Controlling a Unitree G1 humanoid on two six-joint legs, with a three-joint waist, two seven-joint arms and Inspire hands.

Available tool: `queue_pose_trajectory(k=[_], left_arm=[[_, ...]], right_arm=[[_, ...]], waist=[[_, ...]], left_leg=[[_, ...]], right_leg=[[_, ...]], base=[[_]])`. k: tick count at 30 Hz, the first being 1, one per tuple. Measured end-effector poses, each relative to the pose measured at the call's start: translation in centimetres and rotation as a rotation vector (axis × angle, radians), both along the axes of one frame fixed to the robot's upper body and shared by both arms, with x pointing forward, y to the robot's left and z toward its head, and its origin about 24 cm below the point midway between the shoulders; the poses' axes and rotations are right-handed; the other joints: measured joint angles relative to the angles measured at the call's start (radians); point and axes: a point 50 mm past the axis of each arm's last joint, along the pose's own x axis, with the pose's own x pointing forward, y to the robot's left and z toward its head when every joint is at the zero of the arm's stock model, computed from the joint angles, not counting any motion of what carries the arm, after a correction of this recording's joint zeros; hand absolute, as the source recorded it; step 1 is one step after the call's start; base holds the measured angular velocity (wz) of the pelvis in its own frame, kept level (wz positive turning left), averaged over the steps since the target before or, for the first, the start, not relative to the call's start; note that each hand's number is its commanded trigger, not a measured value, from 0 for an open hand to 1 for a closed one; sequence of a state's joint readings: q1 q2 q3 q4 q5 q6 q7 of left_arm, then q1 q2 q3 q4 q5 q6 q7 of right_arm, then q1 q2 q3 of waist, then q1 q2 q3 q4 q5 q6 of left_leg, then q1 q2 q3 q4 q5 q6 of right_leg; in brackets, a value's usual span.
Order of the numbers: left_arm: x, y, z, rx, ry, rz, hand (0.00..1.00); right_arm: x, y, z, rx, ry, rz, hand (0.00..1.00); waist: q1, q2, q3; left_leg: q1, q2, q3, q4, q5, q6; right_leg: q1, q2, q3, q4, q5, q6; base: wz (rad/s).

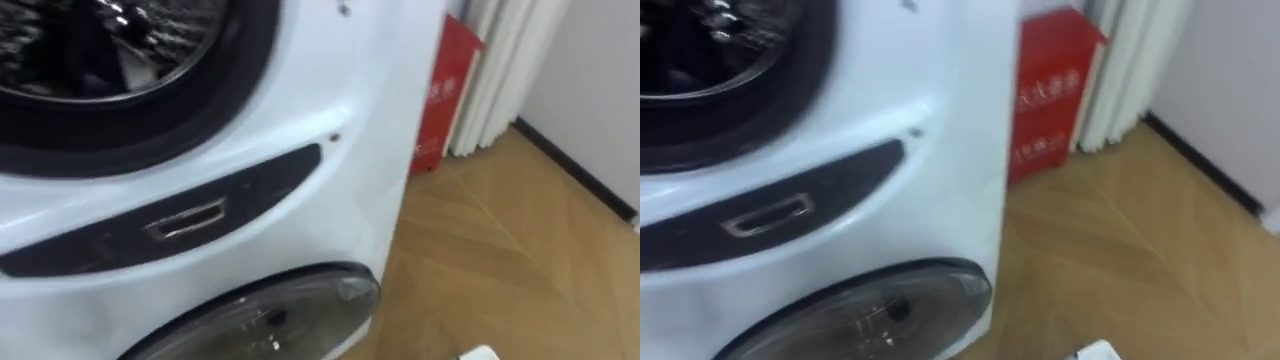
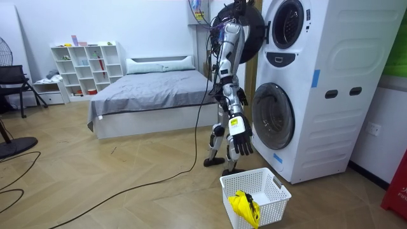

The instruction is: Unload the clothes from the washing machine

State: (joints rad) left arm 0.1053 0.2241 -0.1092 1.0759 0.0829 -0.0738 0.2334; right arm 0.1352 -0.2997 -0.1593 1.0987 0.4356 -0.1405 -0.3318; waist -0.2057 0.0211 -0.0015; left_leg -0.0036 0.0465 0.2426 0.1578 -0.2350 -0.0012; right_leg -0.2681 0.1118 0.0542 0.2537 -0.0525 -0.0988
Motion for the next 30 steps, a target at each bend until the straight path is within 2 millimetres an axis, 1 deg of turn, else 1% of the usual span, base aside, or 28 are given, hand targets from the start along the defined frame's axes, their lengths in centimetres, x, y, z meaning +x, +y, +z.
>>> queue_pose_trajectory(k=[1, 2, 3, 4, 5, 6, 7, 8, 9, 10, 11, 12, 13, 14, 15, 16, 17, 18, 19, 21, 22, 25, 26, 28, 29, 30], left_arm=[[-0.2, -0.1, -0.1, -0.003, 0.004, 0.009, 0.00], [0.0, -0.2, -0.1, -0.007, -0.003, 0.023, 0.00], [0.0, -0.2, -0.1, -0.006, -0.004, 0.025, 0.00], [0.0, -0.2, -0.1, -0.006, -0.005, 0.025, 0.00], [0.0, -0.2, -0.1, -0.006, -0.006, 0.025, 0.00], [0.0, -0.2, -0.1, -0.006, -0.006, 0.024, 0.00], [-0.4, -0.1, -0.1, -0.002, 0.004, 0.020, 0.00], [-0.6, -0.1, -0.2, 0.001, 0.007, 0.017, 0.00], [-0.7, -0.1, -0.2, 0.001, 0.007, 0.017, 0.00], [-0.7, 0.0, -0.1, 0.002, 0.000, 0.016, 0.00], [-0.9, 0.0, -0.2, 0.001, 0.003, 0.020, 0.00], [-1.1, 0.0, -0.2, 0.002, 0.007, 0.024, 0.00], [-1.3, 0.1, -0.2, 0.005, 0.012, 0.033, 0.00], [-1.6, 0.3, -0.2, 0.011, 0.017, 0.043, 0.00], [-1.8, 0.3, -0.3, 0.013, 0.020, 0.050, 0.00], [-2.2, 0.5, -0.3, 0.016, 0.029, 0.059, 0.00], [-2.5, 0.5, -0.3, 0.018, 0.034, 0.061, 0.00], [-3.1, 0.6, -0.4, 0.024, 0.048, 0.067, 0.00], [-3.9, 0.7, -0.4, 0.027, 0.064, 0.078, 0.00], [-4.7, 0.8, -0.5, 0.038, 0.088, 0.075, 0.00], [-4.8, 0.9, -0.5, 0.048, 0.099, 0.065, 0.00], [-4.9, 0.8, -0.5, 0.066, 0.119, 0.034, 0.00], [-4.9, 0.8, -0.5, 0.070, 0.129, 0.025, 0.00], [-4.7, 0.7, -0.6, 0.079, 0.142, 0.002, 0.00], [-4.7, 0.5, -0.6, 0.078, 0.143, -0.001, 0.00], [-4.6, 0.4, -0.7, 0.077, 0.142, 0.000, 0.00]], right_arm=[[-0.7, 0.4, -0.5, 0.026, 0.026, -0.007, 0.00], [-1.5, 1.1, -1.0, 0.062, 0.054, -0.013, 0.00], [-1.8, 1.5, -1.3, 0.082, 0.066, -0.012, 0.00], [-1.9, 2.3, -1.7, 0.113, 0.075, 0.006, 0.00], [-1.7, 2.9, -2.0, 0.131, 0.086, 0.042, 0.00], [-1.4, 3.2, -2.1, 0.137, 0.090, 0.070, 0.00], [-1.0, 3.6, -2.2, 0.145, 0.095, 0.120, 0.00], [-0.6, 4.0, -2.3, 0.153, 0.097, 0.156, 0.00], [-0.4, 4.2, -2.3, 0.156, 0.100, 0.178, 0.00], [0.1, 4.6, -2.4, 0.162, 0.100, 0.221, 0.00], [0.5, 4.9, -2.4, 0.163, 0.109, 0.267, 0.00], [0.7, 5.0, -2.5, 0.163, 0.115, 0.293, 0.00], [1.3, 5.4, -2.5, 0.163, 0.115, 0.342, 0.00], [1.9, 5.9, -2.5, 0.169, 0.110, 0.392, 0.00], [2.0, 6.1, -2.5, 0.174, 0.116, 0.416, 0.00], [2.4, 6.4, -2.6, 0.181, 0.118, 0.459, 0.00], [2.4, 6.6, -2.6, 0.186, 0.121, 0.470, 0.00], [2.4, 6.8, -2.7, 0.195, 0.129, 0.487, 0.00], [2.5, 7.0, -2.7, 0.201, 0.130, 0.505, 0.00], [2.7, 7.3, -2.8, 0.206, 0.131, 0.519, 0.00], [2.5, 7.5, -2.9, 0.219, 0.135, 0.527, 0.00], [2.0, 7.9, -3.2, 0.246, 0.155, 0.531, 0.00], [1.7, 8.1, -3.3, 0.256, 0.164, 0.531, 0.00], [1.3, 8.5, -3.5, 0.272, 0.175, 0.534, 0.00], [1.1, 8.7, -3.6, 0.281, 0.180, 0.537, 0.00], [1.0, 8.8, -3.6, 0.287, 0.183, 0.538, 0.00]], waist=[[0.013, -0.003, 0.0022], [0.021, -0.013, 0.0028], [0.026, -0.016, 0.0008], [0.047, -0.023, 0.0013], [0.068, -0.025, 0.0016], [0.081, -0.025, 0.0023], [0.100, -0.026, 0.0034], [0.105, -0.027, 0.0045], [0.106, -0.028, 0.0046], [0.113, -0.031, 0.0063], [0.129, -0.033, 0.0068], [0.134, -0.035, 0.0079], [0.149, -0.039, 0.0098], [0.163, -0.043, 0.0088], [0.167, -0.046, 0.0088], [0.181, -0.050, 0.0096], [0.188, -0.053, 0.0096], [0.192, -0.056, 0.0107], [0.193, -0.059, 0.0109], [0.197, -0.061, 0.0092], [0.202, -0.061, 0.0091], [0.214, -0.057, 0.0100], [0.213, -0.050, 0.0085], [0.213, -0.045, 0.0039], [0.213, -0.040, 0.0028], [0.213, -0.038, 0.0033]], left_leg=[[0.018, 0.003, -0.009, -0.004, 0.001, -0.001], [0.035, 0.004, -0.027, -0.005, 0.001, -0.001], [0.041, 0.005, -0.029, -0.005, 0.001, -0.001], [0.052, 0.005, -0.029, -0.006, 0.001, -0.001], [0.059, 0.005, -0.029, -0.006, 0.001, -0.001], [0.064, 0.005, -0.035, -0.006, 0.000, -0.001], [0.072, 0.003, -0.049, -0.007, 0.000, -0.001], [0.084, 0.002, -0.063, -0.007, 0.000, -0.001], [0.088, 0.002, -0.069, -0.008, 0.000, -0.001], [0.102, 0.001, -0.086, -0.008, 0.000, -0.001], [0.105, 0.001, -0.089, -0.009, 0.000, -0.001], [0.106, 0.001, -0.089, -0.009, 0.000, -0.001], [0.112, 0.001, -0.088, -0.012, 0.000, -0.001], [0.114, 0.001, -0.089, -0.013, 0.000, -0.001], [0.114, 0.001, -0.092, -0.013, 0.000, -0.001], [0.113, 0.001, -0.096, -0.013, 0.000, 0.000], [0.113, 0.001, -0.101, -0.013, 0.000, 0.000], [0.115, 0.000, -0.115, -0.013, 0.000, 0.000], [0.116, 0.000, -0.116, -0.014, 0.000, 0.000], [0.114, -0.001, -0.125, -0.014, -0.001, 0.001], [0.112, -0.001, -0.137, -0.015, -0.002, 0.002], [0.118, -0.002, -0.140, -0.020, -0.002, 0.003], [0.121, -0.002, -0.143, -0.019, -0.003, 0.004], [0.121, -0.003, -0.146, -0.017, -0.003, 0.005], [0.123, -0.003, -0.146, -0.015, -0.004, 0.007], [0.125, -0.004, -0.147, -0.015, -0.004, 0.007]], right_leg=[[0.029, 0.000, -0.009, -0.020, -0.002, 0.002], [0.055, -0.005, -0.029, -0.035, -0.004, 0.001], [0.064, -0.005, -0.034, -0.038, -0.006, 0.001], [0.078, -0.005, -0.034, -0.042, -0.011, 0.004], [0.088, -0.005, -0.034, -0.050, -0.010, 0.005], [0.092, -0.006, -0.035, -0.052, -0.008, 0.005], [0.103, -0.008, -0.040, -0.055, -0.007, 0.005], [0.123, -0.012, -0.055, -0.062, -0.007, 0.006], [0.133, -0.014, -0.063, -0.069, -0.009, 0.007], [0.146, -0.015, -0.065, -0.071, -0.013, 0.010], [0.154, -0.015, -0.066, -0.072, -0.015, 0.011], [0.157, -0.016, -0.067, -0.073, -0.015, 0.011], [0.165, -0.017, -0.074, -0.078, -0.015, 0.011], [0.168, -0.017, -0.077, -0.081, -0.015, 0.012], [0.169, -0.018, -0.081, -0.082, -0.015, 0.012], [0.169, -0.019, -0.085, -0.083, -0.015, 0.012], [0.170, -0.019, -0.085, -0.084, -0.015, 0.012], [0.175, -0.021, -0.089, -0.085, -0.015, 0.012], [0.181, -0.023, -0.094, -0.086, -0.016, 0.014], [0.183, -0.025, -0.101, -0.085, -0.017, 0.015], [0.183, -0.026, -0.108, -0.084, -0.017, 0.016], [0.193, -0.027, -0.113, -0.083, -0.017, 0.017], [0.198, -0.030, -0.120, -0.084, -0.017, 0.018], [0.201, -0.036, -0.137, -0.081, -0.018, 0.018], [0.203, -0.036, -0.137, -0.080, -0.018, 0.018], [0.205, -0.036, -0.138, -0.080, -0.018, 0.018]], base=[[0.36], [0.35], [0.29], [0.16], [0.04], [-0.08], [0.06], [0.21], [0.39], [0.32], [0.23], [0.15], [0.13], [0.14], [0.13], [0.10], [0.14], [0.13], [0.18], [0.13], [0.15], [0.09], [0.09], [0.09], [0.03], [0.00]])
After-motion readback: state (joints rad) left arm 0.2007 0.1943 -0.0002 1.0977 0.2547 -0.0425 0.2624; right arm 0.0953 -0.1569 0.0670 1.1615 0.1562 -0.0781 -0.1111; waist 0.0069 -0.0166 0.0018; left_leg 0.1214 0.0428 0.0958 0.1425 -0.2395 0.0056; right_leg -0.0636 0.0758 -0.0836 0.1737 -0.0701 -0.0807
